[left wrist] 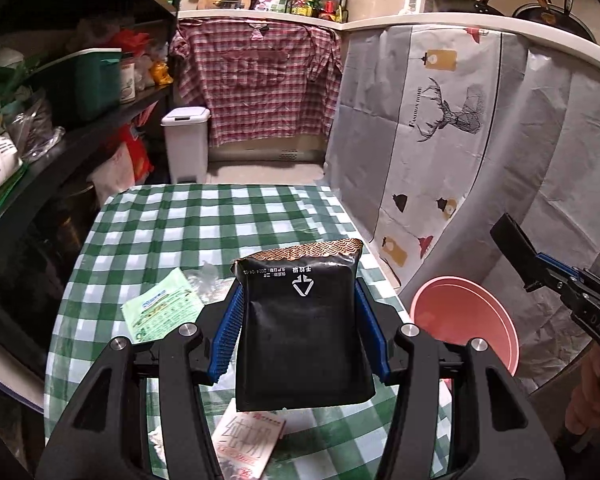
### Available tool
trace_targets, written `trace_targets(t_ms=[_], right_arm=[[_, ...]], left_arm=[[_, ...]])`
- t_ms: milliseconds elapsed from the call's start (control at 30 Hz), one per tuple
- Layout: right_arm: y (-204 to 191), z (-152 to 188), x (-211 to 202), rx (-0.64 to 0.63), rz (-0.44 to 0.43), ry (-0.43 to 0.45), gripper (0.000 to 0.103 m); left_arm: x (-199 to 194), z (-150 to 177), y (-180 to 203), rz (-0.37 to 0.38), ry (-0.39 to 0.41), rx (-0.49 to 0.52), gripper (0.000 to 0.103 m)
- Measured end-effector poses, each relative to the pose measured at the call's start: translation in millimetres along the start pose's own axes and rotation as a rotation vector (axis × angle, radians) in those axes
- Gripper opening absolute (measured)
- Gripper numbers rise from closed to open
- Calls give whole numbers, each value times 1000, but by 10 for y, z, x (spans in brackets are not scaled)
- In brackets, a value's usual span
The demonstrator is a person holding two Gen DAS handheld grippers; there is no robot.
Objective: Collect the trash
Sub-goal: 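Carry the black bag in the left tool over the bucket while the right tool carries the strap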
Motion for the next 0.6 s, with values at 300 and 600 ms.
trace_targets(t_ms=[300, 600], right_arm=[[101, 3, -19, 15, 17, 1, 14], [182, 11, -19, 24, 29, 0, 14]], left_arm=[[70, 21, 230, 26, -6, 22, 52], [123, 5, 350, 42, -7, 19, 52]])
Point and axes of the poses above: each gripper's, at about its wrist camera, not at the fingertips, and x roughly the way its jaws point, y to its right, z to its underside, the point moved 10 cm from there along x, roughly the way its jaws point, and after that the axes turned 13 degrees about y, right-handed, at the moved point
